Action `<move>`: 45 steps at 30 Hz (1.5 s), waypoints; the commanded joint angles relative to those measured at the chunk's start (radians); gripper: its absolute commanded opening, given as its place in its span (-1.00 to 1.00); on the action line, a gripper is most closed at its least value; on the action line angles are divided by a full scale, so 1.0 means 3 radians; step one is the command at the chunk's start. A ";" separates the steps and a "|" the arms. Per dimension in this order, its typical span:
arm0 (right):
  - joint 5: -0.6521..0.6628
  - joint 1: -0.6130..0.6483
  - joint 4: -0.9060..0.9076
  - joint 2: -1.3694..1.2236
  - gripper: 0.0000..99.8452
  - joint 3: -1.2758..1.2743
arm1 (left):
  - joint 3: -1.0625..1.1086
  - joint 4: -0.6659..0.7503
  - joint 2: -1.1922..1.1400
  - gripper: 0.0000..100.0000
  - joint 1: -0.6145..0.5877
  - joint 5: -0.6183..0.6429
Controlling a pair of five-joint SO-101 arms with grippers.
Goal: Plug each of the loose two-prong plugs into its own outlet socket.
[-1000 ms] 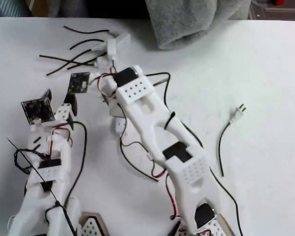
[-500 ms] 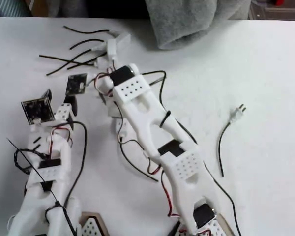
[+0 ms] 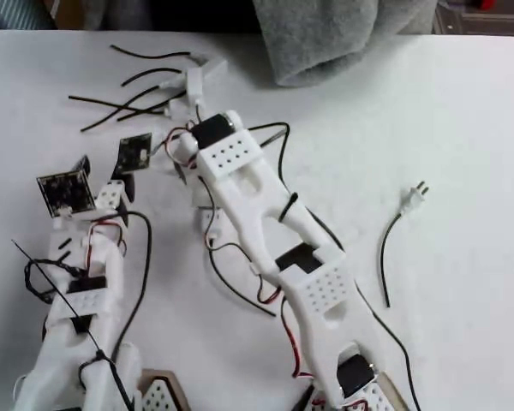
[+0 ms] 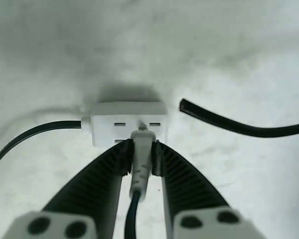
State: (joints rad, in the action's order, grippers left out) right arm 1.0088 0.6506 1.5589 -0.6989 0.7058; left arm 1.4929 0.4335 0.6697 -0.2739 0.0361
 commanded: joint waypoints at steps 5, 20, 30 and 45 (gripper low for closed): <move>0.0113 0.0033 -0.0100 0.0069 -0.96 0.0174 | -0.0026 0.0031 0.0054 -0.56 0.0043 0.0020; 0.0143 -0.0038 -0.0028 -0.0146 -0.96 0.0245 | -0.0026 0.0031 0.0054 -0.56 0.0043 0.0020; 0.0148 -0.0095 -0.0013 -0.0258 -0.96 0.0133 | -0.0026 0.0031 0.0054 -0.56 0.0043 0.0020; -0.0189 -0.0095 0.0064 -0.0279 -0.86 0.0476 | -0.0026 0.0031 0.0049 -0.56 0.0043 0.0020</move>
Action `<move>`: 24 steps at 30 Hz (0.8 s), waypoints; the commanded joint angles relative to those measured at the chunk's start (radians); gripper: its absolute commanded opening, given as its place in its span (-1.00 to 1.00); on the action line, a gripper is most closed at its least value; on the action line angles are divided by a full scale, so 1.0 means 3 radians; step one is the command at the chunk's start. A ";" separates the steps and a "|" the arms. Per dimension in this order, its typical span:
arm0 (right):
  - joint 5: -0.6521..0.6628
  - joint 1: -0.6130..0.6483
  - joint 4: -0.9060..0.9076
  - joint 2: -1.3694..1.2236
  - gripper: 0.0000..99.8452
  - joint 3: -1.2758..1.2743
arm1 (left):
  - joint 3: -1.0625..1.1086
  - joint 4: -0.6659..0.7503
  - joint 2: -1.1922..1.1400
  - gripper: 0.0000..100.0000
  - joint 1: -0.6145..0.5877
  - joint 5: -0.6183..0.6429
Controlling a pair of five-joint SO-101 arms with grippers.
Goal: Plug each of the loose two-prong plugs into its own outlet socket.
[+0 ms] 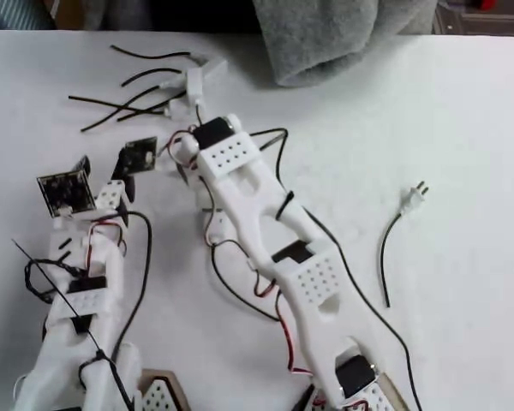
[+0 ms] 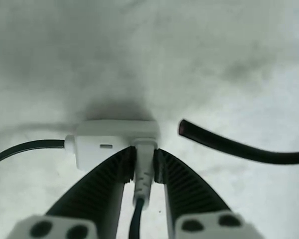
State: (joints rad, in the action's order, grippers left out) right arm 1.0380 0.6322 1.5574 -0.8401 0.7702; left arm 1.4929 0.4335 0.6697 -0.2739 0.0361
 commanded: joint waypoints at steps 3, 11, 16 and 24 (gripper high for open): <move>-0.0511 -0.0023 0.0207 0.0330 -0.66 0.0598 | -0.0026 0.0031 0.0049 -0.56 0.0043 0.0020; -0.0532 0.0043 0.0534 0.0662 -0.34 0.1243 | -0.0026 0.0015 0.0064 -0.55 0.0043 0.0031; -0.0532 -0.0028 0.0545 0.1128 -0.33 0.1227 | -0.0026 0.0015 0.0069 -0.55 0.0043 0.0026; -0.0532 -0.0550 0.0545 0.2166 -0.33 0.0455 | -0.0440 -0.0926 0.0074 -0.55 0.0049 -0.0240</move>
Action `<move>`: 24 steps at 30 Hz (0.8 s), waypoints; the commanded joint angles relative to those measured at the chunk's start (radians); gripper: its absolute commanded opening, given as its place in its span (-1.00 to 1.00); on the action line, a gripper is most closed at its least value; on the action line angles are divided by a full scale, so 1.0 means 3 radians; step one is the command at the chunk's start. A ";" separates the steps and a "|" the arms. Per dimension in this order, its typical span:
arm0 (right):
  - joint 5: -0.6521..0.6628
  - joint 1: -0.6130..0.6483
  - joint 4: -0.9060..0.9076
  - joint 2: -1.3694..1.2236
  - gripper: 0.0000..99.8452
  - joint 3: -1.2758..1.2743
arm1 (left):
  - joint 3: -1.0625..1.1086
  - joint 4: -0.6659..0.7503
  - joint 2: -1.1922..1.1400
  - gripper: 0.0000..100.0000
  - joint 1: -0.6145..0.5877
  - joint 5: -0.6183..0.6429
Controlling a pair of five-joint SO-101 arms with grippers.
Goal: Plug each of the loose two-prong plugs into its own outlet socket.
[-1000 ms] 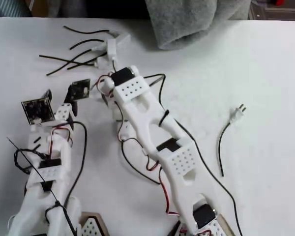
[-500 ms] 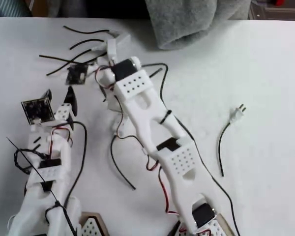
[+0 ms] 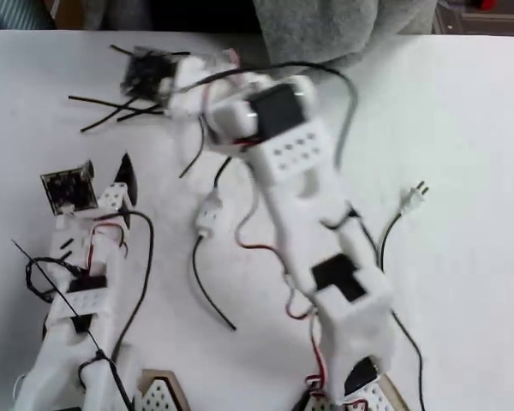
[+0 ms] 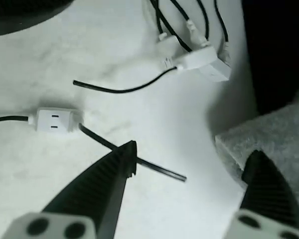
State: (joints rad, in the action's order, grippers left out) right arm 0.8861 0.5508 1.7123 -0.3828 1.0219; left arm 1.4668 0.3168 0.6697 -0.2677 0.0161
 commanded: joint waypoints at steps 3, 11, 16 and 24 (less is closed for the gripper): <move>-0.0031 -0.0545 0.0028 0.1092 -0.33 -0.0905 | -0.0701 -0.1217 0.0038 -0.55 0.0095 -0.0245; -0.0031 -0.1286 0.0023 0.2100 -0.33 -0.2128 | -0.1504 -0.2757 0.0038 -0.55 0.0627 -0.0726; -0.0010 -0.1736 0.0018 0.2279 -0.33 -0.2562 | -0.2153 -0.3749 0.0033 -0.55 0.0933 -0.0890; -0.0010 -0.2207 0.0018 0.2279 -0.33 -0.2915 | -0.3079 -0.4777 -0.0683 -0.55 0.1430 -0.1074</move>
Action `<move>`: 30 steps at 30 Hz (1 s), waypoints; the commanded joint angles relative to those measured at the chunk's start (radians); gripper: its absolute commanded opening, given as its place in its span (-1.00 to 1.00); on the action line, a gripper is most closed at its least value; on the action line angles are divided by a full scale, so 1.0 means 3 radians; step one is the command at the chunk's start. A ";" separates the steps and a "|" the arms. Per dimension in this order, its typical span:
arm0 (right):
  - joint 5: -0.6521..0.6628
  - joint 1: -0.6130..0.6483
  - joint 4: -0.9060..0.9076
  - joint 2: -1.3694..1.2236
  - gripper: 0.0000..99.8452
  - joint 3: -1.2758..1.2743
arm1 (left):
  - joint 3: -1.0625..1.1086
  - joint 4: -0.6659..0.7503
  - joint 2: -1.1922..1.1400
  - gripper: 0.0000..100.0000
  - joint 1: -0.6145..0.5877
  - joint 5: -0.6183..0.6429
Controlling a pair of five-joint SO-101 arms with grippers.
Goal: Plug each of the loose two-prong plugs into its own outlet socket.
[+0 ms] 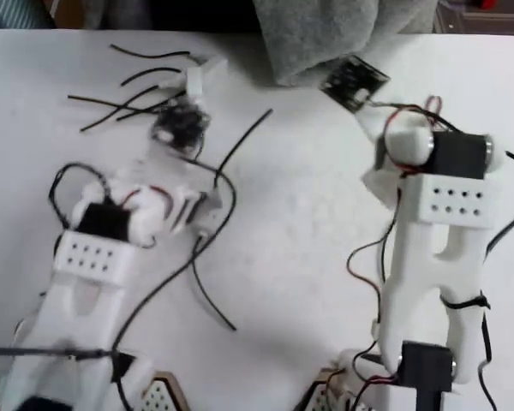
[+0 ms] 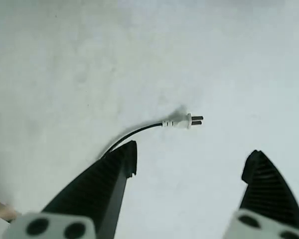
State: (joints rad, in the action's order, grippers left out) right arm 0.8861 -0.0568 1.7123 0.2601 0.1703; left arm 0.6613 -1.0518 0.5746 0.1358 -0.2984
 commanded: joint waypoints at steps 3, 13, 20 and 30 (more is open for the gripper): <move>-0.0010 -0.0304 0.0018 0.0136 -0.33 -0.0159 | -0.0701 -0.0389 -0.1051 -0.50 0.0090 -0.0026; -0.0005 -0.0524 -0.0003 0.0130 -0.33 -0.0220 | -0.0972 -0.0092 -0.2243 -0.47 0.0110 0.0404; -0.0005 -0.0529 -0.0182 0.0130 -0.33 -0.0486 | -0.1187 0.0010 -0.2637 -0.47 0.0110 0.0430; -0.0005 -0.0529 -0.0499 0.0130 -0.33 -0.0880 | -0.1969 -0.0460 -0.3373 -0.48 0.0197 0.0425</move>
State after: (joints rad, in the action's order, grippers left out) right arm 0.8861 -0.2087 1.5819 0.2601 -0.0859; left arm 0.1841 -1.1224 -0.3844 0.1895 -0.1803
